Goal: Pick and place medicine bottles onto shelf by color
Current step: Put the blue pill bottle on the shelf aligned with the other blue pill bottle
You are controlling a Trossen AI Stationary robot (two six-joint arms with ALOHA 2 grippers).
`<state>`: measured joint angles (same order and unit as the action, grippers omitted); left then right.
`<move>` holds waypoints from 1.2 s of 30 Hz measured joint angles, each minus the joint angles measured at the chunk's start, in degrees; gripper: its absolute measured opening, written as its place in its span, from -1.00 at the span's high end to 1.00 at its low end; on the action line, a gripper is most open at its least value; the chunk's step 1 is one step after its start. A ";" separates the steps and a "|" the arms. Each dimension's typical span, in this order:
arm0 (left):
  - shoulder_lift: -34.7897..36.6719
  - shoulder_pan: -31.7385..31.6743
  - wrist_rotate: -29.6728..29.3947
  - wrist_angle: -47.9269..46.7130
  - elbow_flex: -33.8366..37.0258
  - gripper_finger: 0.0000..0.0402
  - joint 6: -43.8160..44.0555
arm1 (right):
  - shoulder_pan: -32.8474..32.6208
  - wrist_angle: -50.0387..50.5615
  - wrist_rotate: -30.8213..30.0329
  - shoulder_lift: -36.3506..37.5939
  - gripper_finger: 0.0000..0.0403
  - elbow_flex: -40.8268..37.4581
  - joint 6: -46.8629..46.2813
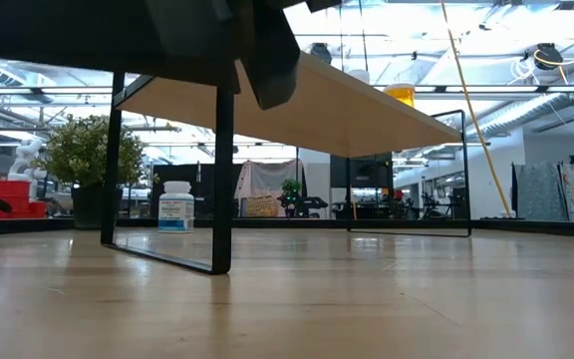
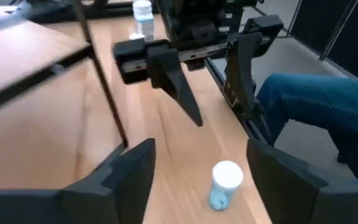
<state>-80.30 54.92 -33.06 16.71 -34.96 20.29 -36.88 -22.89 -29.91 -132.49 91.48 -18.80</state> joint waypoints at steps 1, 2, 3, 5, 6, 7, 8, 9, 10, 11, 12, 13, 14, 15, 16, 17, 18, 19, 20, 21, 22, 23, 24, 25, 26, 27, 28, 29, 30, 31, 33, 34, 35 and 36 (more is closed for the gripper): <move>-1.98 0.00 0.02 0.44 -0.55 -0.32 0.54 | -0.09 0.04 0.00 0.01 -0.20 0.00 -0.14; -3.83 0.00 0.04 0.28 -1.12 -0.36 1.16 | -0.20 0.28 0.00 0.18 -0.20 0.00 -0.35; -5.43 -0.02 0.03 0.09 -1.74 -0.39 1.46 | -0.30 1.08 0.00 0.52 -0.20 0.00 -0.56; -8.25 -0.02 0.02 0.40 -3.09 -0.42 1.55 | -0.54 2.73 -0.02 1.30 -0.20 0.00 -1.40; -9.35 -0.02 0.16 0.61 -3.53 -0.43 1.65 | -0.69 3.89 -0.02 1.82 -0.20 0.00 -1.54; -10.45 -0.02 0.76 0.53 -3.97 -0.44 1.81 | -0.84 4.50 -0.02 2.11 -0.20 0.00 -1.54; -11.41 -0.02 1.79 0.39 -4.32 -0.44 2.13 | -1.10 5.12 -0.05 2.55 -0.20 0.00 -1.60; -12.28 -0.13 2.63 0.29 -4.67 -0.44 2.65 | -1.27 5.87 -0.24 2.93 -0.20 0.00 -1.56; -12.93 -0.23 3.25 0.35 -4.93 -0.44 3.03 | -1.44 6.15 -0.30 3.30 -0.20 0.00 -1.56; -13.62 -0.30 3.67 0.96 -5.06 -0.44 3.56 | -1.65 6.74 -0.40 3.75 -0.20 0.00 -1.54; -14.27 -0.43 4.37 1.64 -5.11 -0.44 4.04 | -1.83 7.23 -0.70 4.13 -0.20 0.00 -1.54; -14.98 -0.56 4.63 1.97 -5.12 -0.44 4.23 | -1.89 7.31 -1.22 4.38 -0.20 0.00 -1.52; -15.62 -0.63 4.63 2.36 -5.12 -0.44 4.27 | -2.05 7.68 -1.60 4.59 -0.20 0.00 -1.46; -16.28 -0.69 4.63 3.22 -5.12 -0.44 4.27 | -2.19 7.74 -1.64 4.63 -0.20 0.00 -1.42; -16.79 -0.91 4.66 4.09 -5.12 -0.44 4.22 | -2.25 7.77 -1.65 4.63 -0.20 0.00 -1.39; -17.25 -1.02 4.66 4.69 -5.12 -0.44 4.18 | -2.25 7.88 -1.64 4.61 -0.20 0.00 -1.37; -17.60 -1.03 4.65 4.89 -5.12 -0.44 4.19 | -2.25 8.08 -1.64 4.61 -0.20 0.00 -1.37; -17.94 -1.04 4.66 4.92 -5.12 -0.44 4.22 | -2.25 8.17 -1.66 4.61 -0.20 0.00 -1.40; -18.21 -1.09 4.66 4.97 -5.12 -0.43 4.23 | -2.23 8.19 -1.64 4.61 -0.20 0.00 -1.51; -18.47 -1.19 4.75 5.34 -5.12 -0.42 4.23 | -2.23 8.21 -1.66 4.61 -0.20 0.00 -1.50; -18.72 -1.22 5.03 5.99 -5.12 -0.40 4.22 | -2.23 8.21 -1.64 4.61 -0.20 0.00 -1.50; -18.96 -1.25 5.25 6.58 -5.12 -0.37 3.94 | -2.23 8.25 -1.64 4.61 -0.20 0.00 -1.50; -19.12 -1.27 5.64 6.90 -5.12 -0.34 3.74 | -2.23 8.26 -1.64 4.61 -0.20 0.00 -1.50; -19.27 -1.27 6.01 7.37 -5.12 -0.31 3.38 | -2.23 8.25 -1.67 4.61 -0.20 0.00 -1.50; -19.44 -1.27 6.15 7.93 -5.12 -0.28 3.37 | -2.23 8.23 -1.70 4.61 -0.20 0.00 -1.47; -19.48 -1.27 6.27 8.10 -5.12 -0.24 3.33 | -2.23 8.22 -1.71 4.61 -0.20 0.00 -1.41; -19.48 -1.27 6.27 8.07 -5.12 -0.20 3.18 | -2.23 8.26 -1.73 4.61 -0.20 0.00 -1.42; -19.48 -1.27 6.36 8.07 -5.12 -0.17 2.84 | -2.23 8.37 -1.73 4.61 -0.20 0.00 -1.47; -19.48 -1.27 6.44 8.07 -5.12 -0.13 2.75 | -2.23 8.34 -1.73 4.61 -0.20 0.00 -1.48; -19.48 -1.27 6.46 8.03 -5.12 -0.10 2.73 | -2.23 8.28 -1.75 4.61 -0.20 0.00 -1.48; -19.48 -1.27 6.47 8.03 -5.12 -0.04 2.32 | -2.23 8.26 -1.77 4.61 -0.20 0.00 -1.48; -19.48 -1.27 6.47 8.04 -5.12 -0.01 2.22 | -2.23 8.25 -1.77 4.61 -0.20 0.00 -1.48; -19.48 -1.27 6.47 8.04 -5.12 0.02 1.98 | -2.23 8.26 -1.77 4.61 -0.20 0.00 -1.48; -19.48 -1.27 6.47 8.04 -5.12 0.04 1.84 | -2.23 8.26 -1.77 4.61 -0.20 0.00 -1.48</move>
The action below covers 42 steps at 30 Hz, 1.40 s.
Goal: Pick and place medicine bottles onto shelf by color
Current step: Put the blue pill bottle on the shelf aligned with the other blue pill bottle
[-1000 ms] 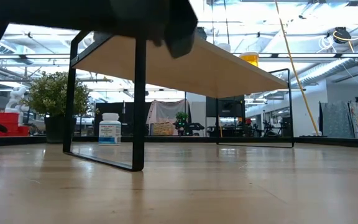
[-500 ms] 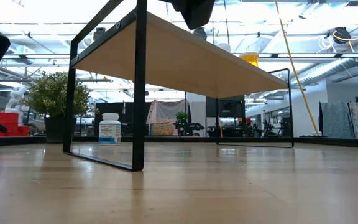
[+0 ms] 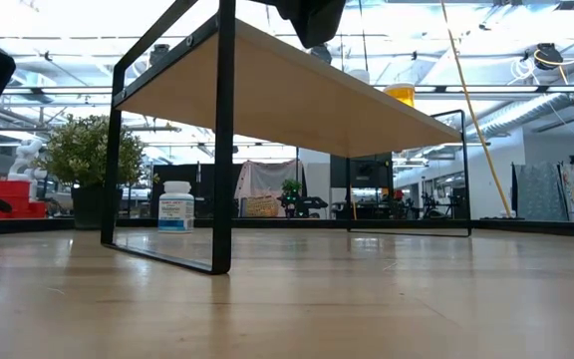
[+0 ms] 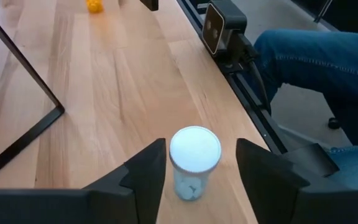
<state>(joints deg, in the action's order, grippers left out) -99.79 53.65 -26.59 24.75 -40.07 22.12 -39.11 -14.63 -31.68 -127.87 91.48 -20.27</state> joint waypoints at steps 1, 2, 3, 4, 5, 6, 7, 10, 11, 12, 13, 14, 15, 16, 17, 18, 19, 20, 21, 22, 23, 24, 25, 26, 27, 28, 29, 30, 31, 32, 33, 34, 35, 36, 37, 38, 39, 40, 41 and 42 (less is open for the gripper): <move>0.00 0.00 0.00 0.00 0.00 0.06 -0.01 | 0.00 -0.02 0.00 0.00 -0.20 0.00 0.01; 0.00 0.00 0.00 0.00 0.00 0.07 0.03 | 0.00 -0.02 0.00 0.00 -0.20 0.00 0.01; 0.00 0.00 0.00 0.00 0.00 0.08 0.03 | 0.00 -0.02 0.00 0.00 -0.20 0.00 0.01; 0.00 0.00 0.00 0.00 0.00 0.09 0.03 | 0.00 -0.02 0.00 0.00 -0.20 0.00 0.02; 0.00 0.00 0.00 0.00 0.00 0.09 0.05 | 0.00 -0.02 0.00 0.00 -0.20 0.00 0.02; 0.00 0.00 0.01 0.00 0.00 0.09 0.05 | 0.00 -0.02 0.00 0.00 -0.20 0.00 0.02; 0.00 0.00 0.01 -0.01 0.00 0.09 0.03 | 0.00 -0.04 0.00 0.00 -0.20 0.00 0.02; 0.00 0.00 0.02 0.00 0.00 0.09 0.01 | 0.00 -0.04 0.00 -0.02 -0.20 0.00 0.02; 0.00 0.00 0.02 0.17 0.00 0.09 -0.01 | 0.02 -0.02 0.00 -0.02 -0.20 0.00 0.04; 0.00 0.00 0.00 0.53 0.02 0.09 0.01 | 0.04 -0.04 0.00 -0.02 -0.20 0.00 0.04; 0.00 0.00 0.02 0.85 0.02 0.09 -0.01 | 0.04 -0.04 0.00 -0.02 -0.20 0.00 0.09; -0.05 -0.11 0.01 1.06 0.01 0.09 -0.03 | 0.04 -0.04 0.00 -0.02 -0.20 0.00 0.09; -0.25 -0.22 0.00 1.15 0.02 0.09 -0.16 | 0.07 -0.04 0.00 -0.02 -0.20 0.00 0.09; -0.38 -0.28 0.01 1.01 0.01 0.09 -0.51 | 0.07 -0.07 -0.02 -0.03 -0.20 0.00 0.09; -0.44 -0.32 -0.03 0.94 0.03 0.09 -0.69 | 0.07 -0.05 -0.01 -0.04 -0.20 0.00 0.09; -0.44 -0.32 -0.05 1.22 0.04 0.09 -0.79 | 0.07 -0.05 -0.02 -0.04 -0.20 0.00 0.09; -0.44 -0.33 -0.07 1.71 0.04 0.09 -0.82 | 0.07 -0.05 -0.02 -0.04 -0.20 0.00 0.10; -0.44 -0.33 -0.11 2.02 0.04 0.09 -0.90 | 0.07 -0.07 -0.02 -0.04 -0.20 0.00 0.11; -0.44 -0.33 -0.17 2.08 0.04 0.09 -1.10 | 0.07 -0.07 -0.02 -0.04 -0.20 0.00 0.11; -0.44 -0.33 -0.20 2.12 0.04 0.09 -1.35 | 0.07 -0.07 -0.02 -0.04 -0.20 0.00 0.11; -0.44 -0.33 -0.22 2.21 0.04 0.09 -1.43 | 0.07 -0.07 -0.02 -0.04 -0.20 0.00 0.11; -0.44 -0.33 -0.24 2.31 0.04 0.09 -1.43 | 0.07 -0.07 -0.02 -0.04 -0.20 0.00 0.12; -0.44 -0.34 -0.23 2.23 0.04 0.09 -1.43 | 0.07 -0.07 -0.02 -0.04 -0.20 0.00 0.11; -0.44 -0.45 -0.24 2.05 0.04 0.09 -1.43 | 0.07 -0.07 -0.02 -0.04 -0.20 0.00 0.11; -0.61 -0.62 -0.22 2.11 0.04 0.09 -1.41 | 0.07 -0.07 -0.02 -0.04 -0.20 0.00 0.11; -0.98 -0.84 -0.14 2.64 0.04 0.09 -1.33 | 0.07 -0.07 -0.02 -0.06 -0.20 0.00 0.11; -1.37 -1.05 0.14 2.89 0.04 0.09 -1.33 | 0.07 -0.07 -0.02 -0.07 -0.20 0.00 0.11; -1.69 -1.16 0.27 2.93 0.04 0.09 -1.41 | 0.07 -0.07 -0.02 -0.07 -0.20 0.00 0.11; -2.08 -1.35 0.48 3.26 0.04 0.09 -1.37 | 0.07 -0.07 -0.02 -0.07 -0.20 0.00 0.11; -2.70 -1.59 0.52 3.98 0.04 0.09 -1.21 | 0.07 -0.07 -0.02 -0.07 -0.20 0.00 0.11; -3.19 -1.74 0.63 4.34 0.04 0.09 -1.22 | 0.07 -0.07 -0.02 -0.08 -0.20 0.00 0.12; -3.47 -1.75 0.66 4.27 0.06 0.09 -1.63 | 0.08 -0.07 -0.02 -0.09 -0.20 0.00 0.13; -3.64 -1.75 0.68 4.51 0.09 0.09 -2.05 | 0.11 -0.06 -0.02 -0.09 -0.20 0.00 0.11; -3.75 -1.75 0.69 5.36 0.08 0.10 -2.14 | 0.11 -0.06 -0.02 -0.09 -0.20 0.00 0.13; -3.76 -1.75 0.68 5.88 0.03 0.10 -2.17 | 0.11 -0.06 -0.02 -0.09 -0.20 0.00 0.13; -3.76 -1.75 0.66 5.87 0.02 0.10 -2.28 | 0.11 -0.04 -0.02 -0.09 -0.20 0.00 0.13; -3.76 -1.71 0.68 5.73 0.02 0.10 -2.34 | 0.11 -0.02 -0.02 -0.09 -0.20 0.00 0.13; -3.76 -1.73 0.68 5.67 0.02 0.10 -2.35 | 0.11 -0.02 -0.02 -0.09 -0.20 0.00 0.13; -3.75 -1.70 0.68 5.88 0.02 0.10 -2.38 | 0.11 -0.02 -0.02 -0.09 -0.20 0.00 0.13; -3.72 -1.62 0.68 6.13 0.02 0.10 -2.46 | 0.11 -0.02 -0.02 -0.09 -0.20 0.00 0.13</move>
